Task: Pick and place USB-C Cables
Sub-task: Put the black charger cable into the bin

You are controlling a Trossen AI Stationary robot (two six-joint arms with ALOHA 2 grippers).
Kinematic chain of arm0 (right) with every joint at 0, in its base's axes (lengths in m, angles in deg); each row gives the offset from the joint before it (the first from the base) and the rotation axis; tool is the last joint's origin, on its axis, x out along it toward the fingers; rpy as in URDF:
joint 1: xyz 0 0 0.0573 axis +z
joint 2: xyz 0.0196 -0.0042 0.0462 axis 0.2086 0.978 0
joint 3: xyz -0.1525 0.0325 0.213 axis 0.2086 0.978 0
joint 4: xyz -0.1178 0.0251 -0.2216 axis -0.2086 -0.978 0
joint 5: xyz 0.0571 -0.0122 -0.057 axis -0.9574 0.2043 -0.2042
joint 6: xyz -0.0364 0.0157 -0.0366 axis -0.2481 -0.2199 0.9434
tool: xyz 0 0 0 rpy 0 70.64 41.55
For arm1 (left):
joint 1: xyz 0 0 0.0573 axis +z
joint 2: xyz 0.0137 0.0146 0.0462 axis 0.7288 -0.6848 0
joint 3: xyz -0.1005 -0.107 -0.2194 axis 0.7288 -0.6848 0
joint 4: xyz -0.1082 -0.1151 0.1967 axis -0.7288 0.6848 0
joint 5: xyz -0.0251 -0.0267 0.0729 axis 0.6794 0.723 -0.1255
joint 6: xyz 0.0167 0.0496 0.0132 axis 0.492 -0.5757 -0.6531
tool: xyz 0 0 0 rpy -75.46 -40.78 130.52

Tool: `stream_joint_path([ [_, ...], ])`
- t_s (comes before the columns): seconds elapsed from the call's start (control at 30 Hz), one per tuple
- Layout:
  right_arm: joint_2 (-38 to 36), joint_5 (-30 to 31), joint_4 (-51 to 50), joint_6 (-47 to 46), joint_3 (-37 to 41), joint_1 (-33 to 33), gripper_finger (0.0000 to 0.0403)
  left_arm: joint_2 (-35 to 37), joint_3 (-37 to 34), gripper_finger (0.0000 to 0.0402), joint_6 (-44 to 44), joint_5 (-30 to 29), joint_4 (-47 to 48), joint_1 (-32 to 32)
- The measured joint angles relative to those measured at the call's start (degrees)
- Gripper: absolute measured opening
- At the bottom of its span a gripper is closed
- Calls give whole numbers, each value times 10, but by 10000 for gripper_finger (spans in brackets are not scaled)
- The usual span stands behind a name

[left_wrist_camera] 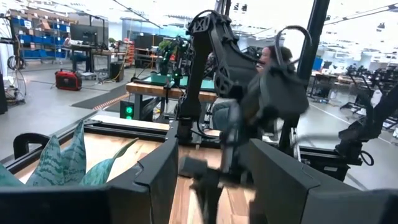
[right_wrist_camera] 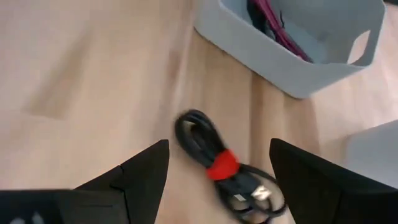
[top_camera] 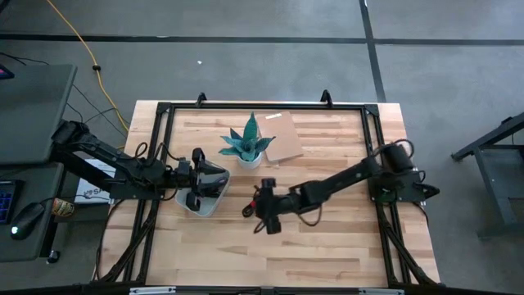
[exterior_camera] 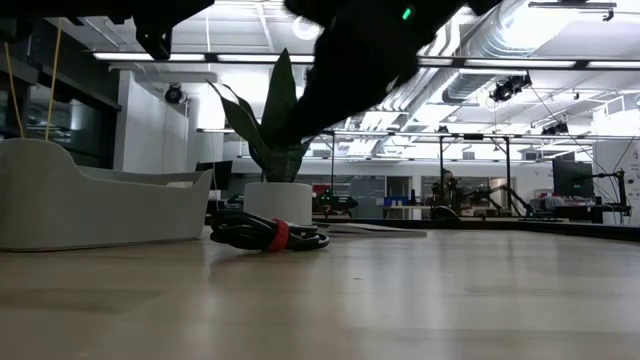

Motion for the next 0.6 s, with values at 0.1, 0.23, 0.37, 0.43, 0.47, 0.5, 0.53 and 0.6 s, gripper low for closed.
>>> stream_joint_path([
  [0.1,36,38,-12,63,-26,-8,271,0,0,177,0,0,0,0],
  [0.23,66,48,-37,78,-46,-16,271,0,0,177,0,0,0,0],
  [0.37,75,-5,-60,68,-52,-20,271,0,0,177,0,0,0,0],
  [0.43,76,-27,-62,69,-52,-20,271,0,0,177,0,0,0,0],
  [0.47,76,-33,-59,69,-52,-20,271,0,0,177,0,0,0,0],
  [0.5,76,-38,-58,70,-52,-21,271,0,0,177,0,0,1,0],
  [0.53,76,-41,-58,71,-52,-21,271,0,0,177,0,1,1,0],
  [0.6,76,-48,-58,73,-52,-21,271,0,0,177,0,1,0,0],
])
